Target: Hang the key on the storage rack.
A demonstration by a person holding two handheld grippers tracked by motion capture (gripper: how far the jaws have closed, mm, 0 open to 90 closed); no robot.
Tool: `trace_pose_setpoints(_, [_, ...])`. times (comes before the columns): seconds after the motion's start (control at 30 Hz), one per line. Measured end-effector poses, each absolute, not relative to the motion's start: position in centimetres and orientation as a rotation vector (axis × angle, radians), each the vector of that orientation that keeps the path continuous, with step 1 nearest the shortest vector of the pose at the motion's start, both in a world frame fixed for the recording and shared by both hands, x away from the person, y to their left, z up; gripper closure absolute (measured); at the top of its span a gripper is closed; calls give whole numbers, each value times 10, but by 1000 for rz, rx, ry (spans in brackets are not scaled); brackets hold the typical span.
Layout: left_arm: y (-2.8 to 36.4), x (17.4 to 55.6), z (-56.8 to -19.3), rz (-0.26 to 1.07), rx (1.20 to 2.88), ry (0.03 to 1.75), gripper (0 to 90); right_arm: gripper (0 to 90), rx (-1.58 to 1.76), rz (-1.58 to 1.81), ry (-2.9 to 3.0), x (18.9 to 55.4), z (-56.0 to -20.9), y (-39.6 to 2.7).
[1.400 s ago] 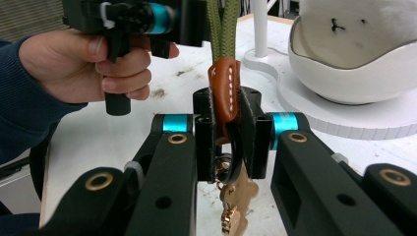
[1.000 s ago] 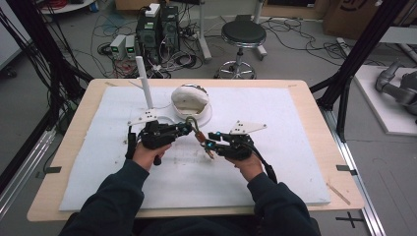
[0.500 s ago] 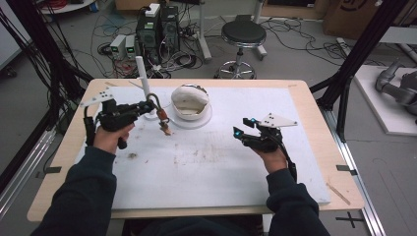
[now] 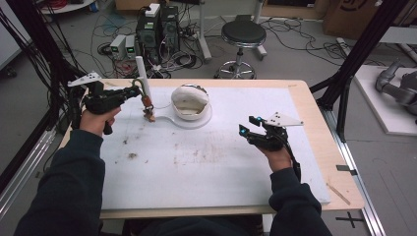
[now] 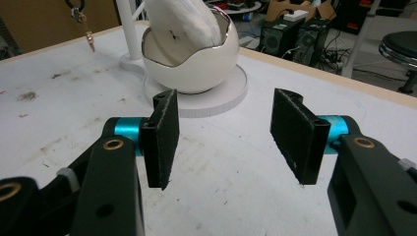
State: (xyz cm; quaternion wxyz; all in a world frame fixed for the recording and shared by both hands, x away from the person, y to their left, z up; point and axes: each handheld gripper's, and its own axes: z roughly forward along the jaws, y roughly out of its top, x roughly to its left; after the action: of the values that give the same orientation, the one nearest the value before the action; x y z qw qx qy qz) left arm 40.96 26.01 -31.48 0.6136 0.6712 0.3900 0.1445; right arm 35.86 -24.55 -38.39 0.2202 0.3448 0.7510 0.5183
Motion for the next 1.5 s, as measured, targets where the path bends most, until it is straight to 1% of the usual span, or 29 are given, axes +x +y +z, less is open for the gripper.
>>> trace_pose_setpoints(0.2, [262,435,-315,324,1580,982,833,452,952,1433,2078,358,-384,-246])
trace_pose_setpoints(0.4, [258,449,-319,342,1591,1038,832,451,946,1431,2083,359,-384,-246])
trace_pose_setpoints(0.53, [251,453,-327,421,1641,1064,832,451,944,1429,2082,358,-385,-246])
trace_pose_setpoints(0.6, [249,453,-329,428,1634,1062,831,451,943,1431,2082,358,-385,-246])
trace_pose_setpoints(0.67, [248,452,-333,478,1625,1066,823,448,951,1425,2079,358,-385,-248])
trace_pose_setpoints(0.7, [248,452,-335,493,1629,1076,807,445,950,1424,2078,359,-385,-249])
trace_pose_setpoints(0.73, [248,452,-335,493,1629,1076,751,439,954,1420,2075,359,-385,-250])
trace_pose_setpoints(0.8, [253,449,-343,473,1620,1097,605,419,962,1405,2064,359,-385,-253])
trace_pose_setpoints(0.87, [255,447,-346,465,1613,1085,569,397,973,1391,2051,359,-385,-256])
trace_pose_setpoints(1.0, [260,433,-352,452,1580,1044,390,325,1000,1358,2034,361,-386,-262])
trace_pose_setpoints(1.03, [261,429,-353,456,1568,1029,374,305,1008,1343,2034,361,-386,-264])
trace_pose_setpoints(1.07, [261,429,-353,456,1568,1029,368,305,1008,1343,2034,361,-386,-264])
trace_pose_setpoints(1.1, [262,421,-355,456,1556,1007,342,266,1017,1312,2032,363,-388,-267])
trace_pose_setpoints(1.13, [262,421,-355,456,1556,1007,314,242,1021,1289,2027,363,-388,-268])
trace_pose_setpoints(1.17, [261,413,-359,475,1554,966,297,232,1023,1271,2026,364,-389,-269])
trace_pose_setpoints(1.23, [260,403,-364,512,1553,926,224,220,1021,1233,2043,365,-389,-272])
trace_pose_setpoints(1.27, [259,398,-367,530,1556,909,204,220,1017,1218,2051,366,-390,-273])
trace_pose_setpoints(1.33, [258,394,-370,549,1559,892,205,219,1018,1207,2059,366,-390,-274])
trace_pose_setpoints(1.43, [254,379,-383,583,1581,807,209,219,1006,1154,2085,367,-392,-279])
trace_pose_setpoints(1.5, [253,376,-387,587,1583,798,209,218,996,1139,2093,366,-392,-281])
